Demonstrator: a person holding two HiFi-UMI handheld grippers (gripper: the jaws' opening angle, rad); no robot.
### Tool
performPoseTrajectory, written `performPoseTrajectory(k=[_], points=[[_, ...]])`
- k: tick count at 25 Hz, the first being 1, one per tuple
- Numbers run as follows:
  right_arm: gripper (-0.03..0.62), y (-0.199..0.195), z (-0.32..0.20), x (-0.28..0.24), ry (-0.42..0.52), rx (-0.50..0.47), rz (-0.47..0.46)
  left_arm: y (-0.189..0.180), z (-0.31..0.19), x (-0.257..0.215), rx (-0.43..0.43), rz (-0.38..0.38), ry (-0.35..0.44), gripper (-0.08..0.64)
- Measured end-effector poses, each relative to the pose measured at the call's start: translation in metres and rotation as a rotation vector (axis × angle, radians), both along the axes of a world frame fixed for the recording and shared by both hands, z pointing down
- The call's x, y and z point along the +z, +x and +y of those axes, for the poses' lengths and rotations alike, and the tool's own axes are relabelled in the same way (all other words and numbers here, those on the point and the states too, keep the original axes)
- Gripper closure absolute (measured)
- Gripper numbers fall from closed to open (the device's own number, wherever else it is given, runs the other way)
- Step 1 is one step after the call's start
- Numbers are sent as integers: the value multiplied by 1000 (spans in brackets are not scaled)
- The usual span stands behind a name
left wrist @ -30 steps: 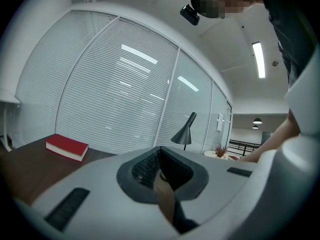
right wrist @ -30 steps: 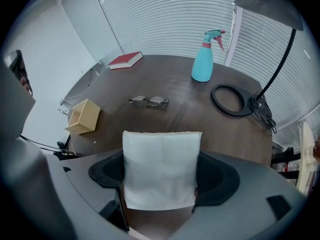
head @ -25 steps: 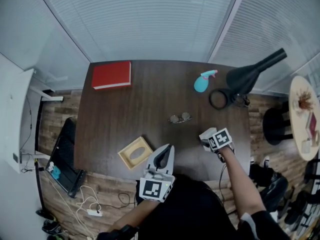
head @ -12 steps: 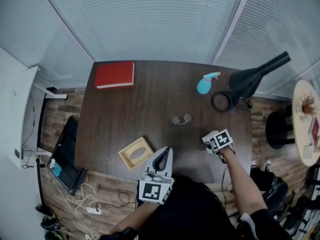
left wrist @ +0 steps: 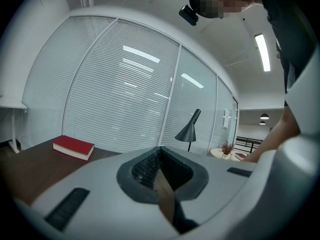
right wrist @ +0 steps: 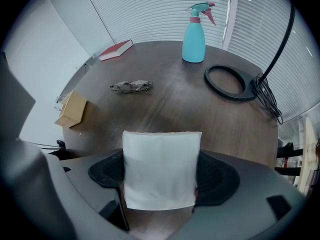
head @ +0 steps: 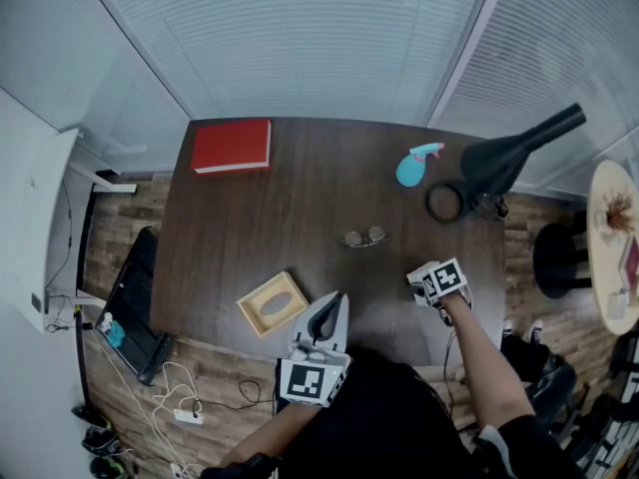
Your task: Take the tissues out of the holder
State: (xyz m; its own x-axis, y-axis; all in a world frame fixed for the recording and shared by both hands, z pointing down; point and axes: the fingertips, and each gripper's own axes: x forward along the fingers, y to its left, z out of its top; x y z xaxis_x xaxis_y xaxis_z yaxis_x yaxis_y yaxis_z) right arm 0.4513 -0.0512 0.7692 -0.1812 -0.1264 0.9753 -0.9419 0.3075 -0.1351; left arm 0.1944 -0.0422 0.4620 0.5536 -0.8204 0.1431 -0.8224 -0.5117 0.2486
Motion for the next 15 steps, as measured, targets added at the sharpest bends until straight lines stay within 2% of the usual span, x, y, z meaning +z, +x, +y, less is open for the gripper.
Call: performPoseTrajectory(k=[15], points=[[186,-4,5,13,-42,-7,19,-2,0,2,6,-27,15,561]])
